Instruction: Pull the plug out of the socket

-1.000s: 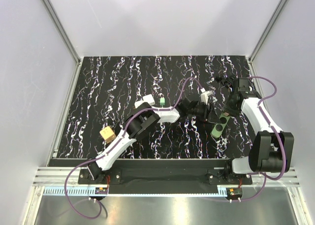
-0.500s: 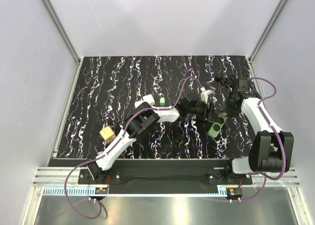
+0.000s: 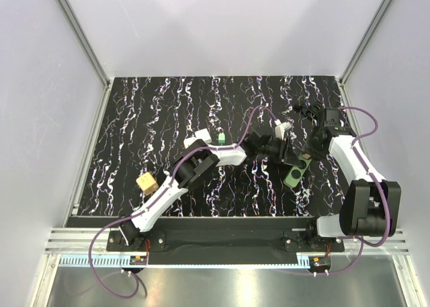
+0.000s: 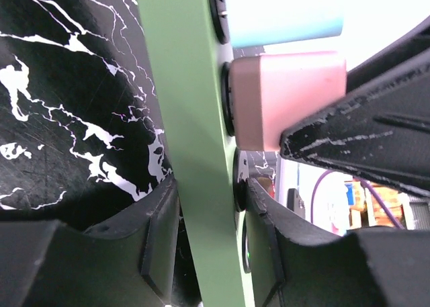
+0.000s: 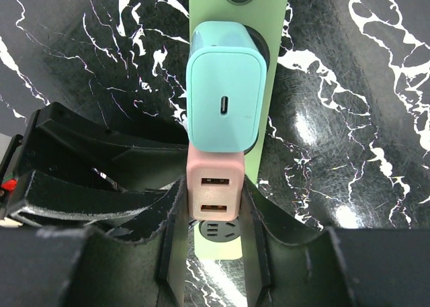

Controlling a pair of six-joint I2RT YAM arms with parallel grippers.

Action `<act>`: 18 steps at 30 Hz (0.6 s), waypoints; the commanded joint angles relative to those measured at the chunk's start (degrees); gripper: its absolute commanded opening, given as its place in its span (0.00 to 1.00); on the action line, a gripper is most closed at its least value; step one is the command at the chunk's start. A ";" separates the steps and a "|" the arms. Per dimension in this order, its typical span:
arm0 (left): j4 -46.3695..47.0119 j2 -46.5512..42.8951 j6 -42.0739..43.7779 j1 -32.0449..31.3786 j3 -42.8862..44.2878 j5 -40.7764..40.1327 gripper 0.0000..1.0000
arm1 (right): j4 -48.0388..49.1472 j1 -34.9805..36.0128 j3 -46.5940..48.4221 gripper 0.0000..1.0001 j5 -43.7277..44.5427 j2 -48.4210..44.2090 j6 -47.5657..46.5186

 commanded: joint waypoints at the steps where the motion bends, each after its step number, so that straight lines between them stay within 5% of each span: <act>1: -9.43 3.00 1.60 0.77 1.23 -9.22 0.00 | 0.11 0.72 0.55 0.00 -1.79 -5.60 0.32; 8: -18.05 2.04 4.41 0.42 1.94 -15.46 0.00 | -0.15 0.72 -0.33 0.00 1.02 -11.49 -0.03; 18: -15.34 2.30 2.66 0.85 0.45 -14.59 0.00 | 7.93 0.72 -10.34 0.00 -2.84 -14.84 1.02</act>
